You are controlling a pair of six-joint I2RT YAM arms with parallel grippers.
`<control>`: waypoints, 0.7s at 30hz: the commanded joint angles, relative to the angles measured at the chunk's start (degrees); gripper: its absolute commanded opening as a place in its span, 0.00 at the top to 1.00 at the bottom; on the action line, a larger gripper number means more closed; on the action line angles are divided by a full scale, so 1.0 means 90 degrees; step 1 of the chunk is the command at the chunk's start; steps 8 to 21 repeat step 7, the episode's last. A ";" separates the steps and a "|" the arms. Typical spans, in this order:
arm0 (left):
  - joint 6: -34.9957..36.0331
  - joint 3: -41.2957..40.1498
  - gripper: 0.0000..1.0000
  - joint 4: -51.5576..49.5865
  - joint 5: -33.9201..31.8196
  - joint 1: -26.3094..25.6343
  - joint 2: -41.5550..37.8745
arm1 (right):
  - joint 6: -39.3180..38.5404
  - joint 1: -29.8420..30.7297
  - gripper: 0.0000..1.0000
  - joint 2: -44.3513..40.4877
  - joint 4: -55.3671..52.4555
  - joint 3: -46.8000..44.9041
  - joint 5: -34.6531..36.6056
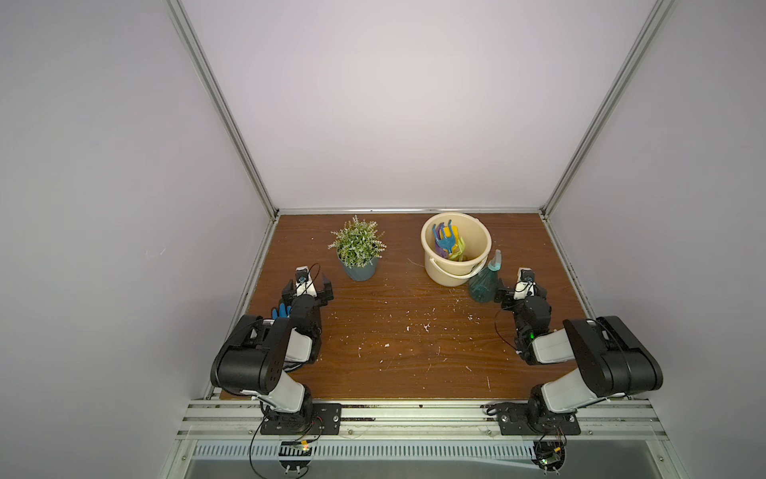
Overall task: Organize the gardening tools
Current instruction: Reset both arms
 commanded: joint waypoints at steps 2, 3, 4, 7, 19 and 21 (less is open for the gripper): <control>0.0043 0.0000 0.01 0.0182 0.0074 0.0075 0.0000 | 0.0000 -0.0018 0.00 -0.0084 0.0093 0.0204 -0.0155; 0.0040 -0.0002 0.01 0.0176 0.0074 0.0072 0.0000 | 0.0010 -0.0032 0.00 -0.0092 0.0085 0.0203 -0.0166; 0.0042 0.0003 0.01 0.0182 0.0077 0.0075 -0.0002 | 0.0001 -0.0033 0.00 -0.0093 0.0106 0.0198 -0.0171; 0.0039 -0.0009 0.01 0.0183 0.0076 0.0072 -0.0002 | -0.0019 -0.0025 0.01 -0.0098 0.0148 0.0166 -0.0148; 0.0039 -0.0009 0.01 0.0183 0.0076 0.0072 -0.0002 | -0.0019 -0.0025 0.01 -0.0098 0.0148 0.0166 -0.0148; 0.0039 -0.0009 0.01 0.0183 0.0076 0.0072 -0.0002 | -0.0019 -0.0025 0.01 -0.0098 0.0148 0.0166 -0.0148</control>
